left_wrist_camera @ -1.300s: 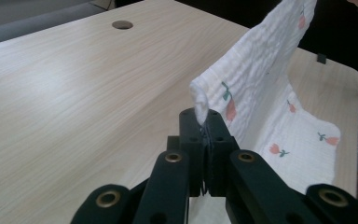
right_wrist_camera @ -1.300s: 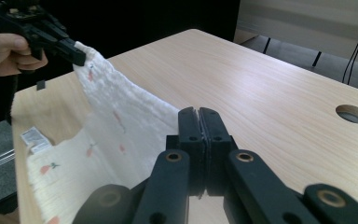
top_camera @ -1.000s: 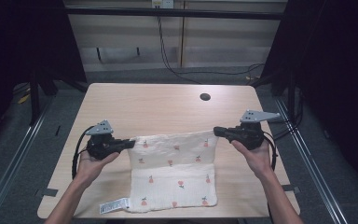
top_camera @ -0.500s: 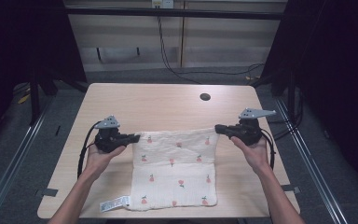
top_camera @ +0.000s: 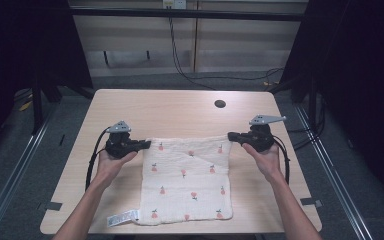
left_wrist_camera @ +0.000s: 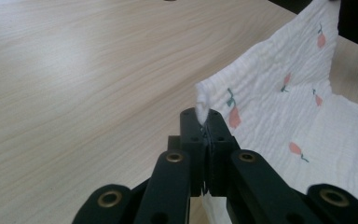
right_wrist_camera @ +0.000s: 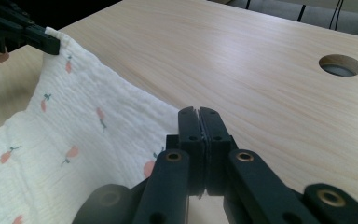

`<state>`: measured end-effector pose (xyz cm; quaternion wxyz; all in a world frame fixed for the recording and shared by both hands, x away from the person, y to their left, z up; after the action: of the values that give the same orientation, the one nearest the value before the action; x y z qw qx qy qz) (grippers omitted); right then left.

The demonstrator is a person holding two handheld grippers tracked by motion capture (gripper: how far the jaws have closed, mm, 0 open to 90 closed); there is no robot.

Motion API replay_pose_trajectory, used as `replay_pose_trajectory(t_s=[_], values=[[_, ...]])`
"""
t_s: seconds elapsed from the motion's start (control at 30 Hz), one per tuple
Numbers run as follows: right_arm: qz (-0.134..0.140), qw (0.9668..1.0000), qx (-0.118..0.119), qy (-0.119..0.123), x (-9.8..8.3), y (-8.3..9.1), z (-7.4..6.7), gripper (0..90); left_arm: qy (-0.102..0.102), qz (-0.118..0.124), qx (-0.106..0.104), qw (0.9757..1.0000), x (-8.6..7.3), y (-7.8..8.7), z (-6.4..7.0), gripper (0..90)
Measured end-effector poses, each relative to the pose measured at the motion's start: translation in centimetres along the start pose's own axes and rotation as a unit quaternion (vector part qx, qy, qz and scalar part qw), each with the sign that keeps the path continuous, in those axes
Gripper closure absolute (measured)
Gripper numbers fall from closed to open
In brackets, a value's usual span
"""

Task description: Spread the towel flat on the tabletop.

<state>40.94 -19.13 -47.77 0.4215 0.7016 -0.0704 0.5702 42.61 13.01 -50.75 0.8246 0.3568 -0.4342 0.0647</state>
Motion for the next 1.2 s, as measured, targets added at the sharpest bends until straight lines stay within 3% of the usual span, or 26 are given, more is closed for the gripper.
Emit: replay_pose_trajectory(t_s=[0.37,0.5,0.57,0.63,0.83,0.9,1.0,1.1,1.2], values=[[-0.018,0.9997,-0.006,-0.015,-1.7,-1.3,1.2,88.5,0.007,-0.008,-0.001,0.9999,-0.4,-2.0,-0.4,88.0],[-0.027,0.9995,-0.005,-0.014,-2.2,-1.4,1.3,88.1,0.013,-0.006,-0.008,0.9999,-0.5,-2.1,-0.4,86.0],[-0.034,0.9993,-0.012,-0.007,-2.4,-1.7,1.6,87.6,0.003,-0.014,-0.011,0.9998,-0.7,-2.1,-0.4,84.2],[-0.032,0.9993,-0.012,-0.012,-2.6,-1.8,1.7,86.8,0.014,-0.009,-0.005,0.9998,-0.8,-1.9,-0.8,82.1],[-0.055,0.9977,-0.03,-0.026,-3.6,-2.5,2.5,68.0,0.023,-0.011,0.011,0.9996,-0.8,-1.3,-1.7,71.0],[-0.059,0.9973,-0.038,-0.019,-3.6,-2.3,2.5,64.7,0.023,-0.013,0.013,0.9996,-1.0,-1.0,-1.8,68.6],[-0.057,0.998,-0.028,-0.009,-3.3,-1.5,1.9,60.1,0.013,-0.028,0.017,0.9994,-1.6,-0.1,-1.3,65.1],[-0.069,0.9976,-0.004,0.01,-3.2,-0.7,0.2,59.0,-0.011,-0.041,0.026,0.9988,-2.7,1.1,-0.6,61.2],[-0.082,0.9962,0.021,0.02,-4.0,-0.6,-2.0,58.8,-0.016,-0.045,0.03,0.9984,-3.5,2.3,0.0,56.9]])
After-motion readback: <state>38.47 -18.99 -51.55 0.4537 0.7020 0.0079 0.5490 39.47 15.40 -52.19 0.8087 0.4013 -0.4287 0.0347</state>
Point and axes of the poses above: each handheld gripper's, and its own axes: y roughly backward along the jaws, x roughly out of its top, z roughly to its right, the point moved 9 cm from there along -y, roughly forward along the jaws, and after that the axes turned 12 degrees about y, right-handed, at the moved point
